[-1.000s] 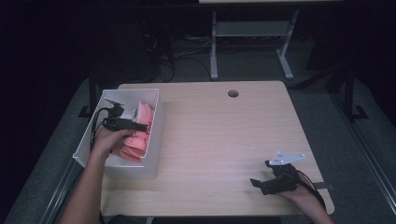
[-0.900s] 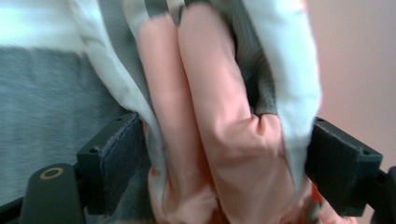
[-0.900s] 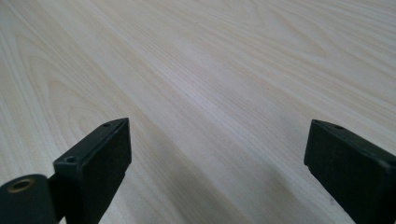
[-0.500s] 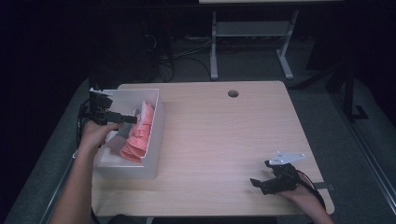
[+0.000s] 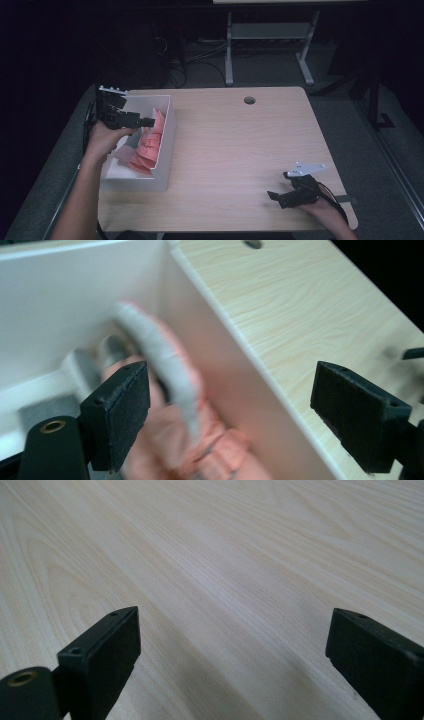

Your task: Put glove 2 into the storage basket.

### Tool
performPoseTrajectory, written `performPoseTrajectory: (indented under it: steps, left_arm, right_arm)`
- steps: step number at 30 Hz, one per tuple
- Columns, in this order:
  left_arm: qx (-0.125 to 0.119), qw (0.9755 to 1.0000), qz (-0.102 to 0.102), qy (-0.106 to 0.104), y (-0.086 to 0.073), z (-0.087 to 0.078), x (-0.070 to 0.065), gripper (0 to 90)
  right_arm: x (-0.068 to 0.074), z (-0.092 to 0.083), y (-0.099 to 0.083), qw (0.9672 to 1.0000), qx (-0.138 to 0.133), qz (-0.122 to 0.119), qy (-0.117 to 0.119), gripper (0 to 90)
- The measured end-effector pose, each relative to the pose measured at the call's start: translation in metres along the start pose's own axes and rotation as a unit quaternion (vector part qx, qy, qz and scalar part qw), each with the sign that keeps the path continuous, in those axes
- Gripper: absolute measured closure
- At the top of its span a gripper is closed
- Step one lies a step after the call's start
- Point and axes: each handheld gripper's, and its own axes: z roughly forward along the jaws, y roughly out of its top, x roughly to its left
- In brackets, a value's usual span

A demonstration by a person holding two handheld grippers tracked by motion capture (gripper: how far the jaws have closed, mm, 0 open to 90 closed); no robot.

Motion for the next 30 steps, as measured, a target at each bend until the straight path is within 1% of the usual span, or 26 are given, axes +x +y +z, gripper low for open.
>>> performPoseTrajectory:
  steps: [4, 5, 6, 11, 13, 14, 15, 16, 17, 18, 19, 22, 23, 25, 26, 27, 30]
  left_arm:
    - [0.002, 0.9995, 0.029, -0.010, 0.006, 0.005, -0.022, 15.6]
    - [-0.001, 0.9993, 0.036, -0.014, 0.008, 0.009, -0.032, 15.6]
    - [-0.001, 0.9993, 0.036, -0.014, 0.008, 0.009, -0.032, 15.6]
    - [0.004, 0.9972, 0.068, -0.030, 0.011, 0.021, -0.059, 15.6]
    - [0.006, 0.9966, 0.075, -0.034, 0.011, 0.025, -0.068, 15.6]
    - [0.010, 0.9960, 0.082, -0.035, 0.011, 0.026, -0.071, 15.8]
    - [0.014, 0.9949, 0.092, -0.039, 0.011, 0.032, -0.081, 16.3]
    - [0.014, 0.9949, 0.092, -0.039, 0.011, 0.032, -0.081, 16.3]
    - [0.015, 0.9942, 0.097, -0.044, 0.011, 0.035, -0.087, 16.3]
    - [0.013, 0.9941, 0.097, -0.048, 0.010, 0.038, -0.091, 16.3]
    - [0.016, 0.9931, 0.104, -0.051, 0.010, 0.041, -0.094, 16.3]
    - [0.015, 0.9920, 0.111, -0.058, 0.007, 0.049, -0.106, 16.3]
    - [0.017, 0.9912, 0.115, -0.062, 0.006, 0.052, -0.109, 16.3]
    - [0.020, 0.9903, 0.121, -0.065, 0.004, 0.057, -0.116, 16.3]
    - [0.019, 0.9904, 0.119, -0.067, 0.003, 0.059, -0.119, 16.3]
    - [0.021, 0.9895, 0.124, -0.071, 0.002, 0.063, -0.123, 16.3]
    - [0.025, 0.9881, 0.132, -0.075, -0.003, 0.074, -0.133, 16.3]
  right_arm:
    - [0.000, -0.001, 0.000, 1.0000, 0.000, -0.001, -0.001, 7.1]
    - [0.000, 0.000, 0.000, 1.0000, -0.001, -0.003, -0.002, 7.1]
    - [0.000, 0.000, 0.000, 1.0000, -0.001, -0.003, -0.002, 7.1]
    - [0.000, -0.001, 0.000, 1.0000, -0.001, -0.007, -0.003, 7.1]
    - [0.000, -0.001, 0.000, 1.0000, -0.001, -0.007, -0.003, 7.1]
    - [0.000, -0.001, 0.000, 1.0000, 0.000, -0.007, -0.003, 7.1]
    - [0.000, 0.000, 0.000, 1.0000, 0.000, -0.008, -0.002, 7.1]
    - [0.000, 0.000, 0.000, 1.0000, 0.000, -0.008, -0.002, 7.1]
    - [0.000, 0.000, 0.000, 1.0000, 0.000, -0.008, -0.002, 7.1]
    - [0.000, -0.001, 0.000, 1.0000, 0.000, -0.009, -0.002, 7.1]
    - [0.000, -0.001, 0.000, 1.0000, -0.001, -0.009, -0.003, 7.1]
    - [0.001, -0.001, 0.000, 1.0000, 0.000, -0.007, -0.003, 7.1]
    - [0.000, -0.001, 0.000, 1.0000, -0.001, -0.009, -0.003, 7.1]
    - [0.000, 0.000, 0.000, 1.0000, -0.001, -0.008, -0.002, 7.1]
    - [0.000, 0.000, 0.000, 1.0000, -0.001, -0.008, -0.002, 7.1]
    - [0.001, 0.000, 0.000, 1.0000, 0.000, -0.006, -0.002, 7.1]
    - [0.001, 0.000, 0.000, 1.0000, 0.001, -0.007, -0.002, 7.1]
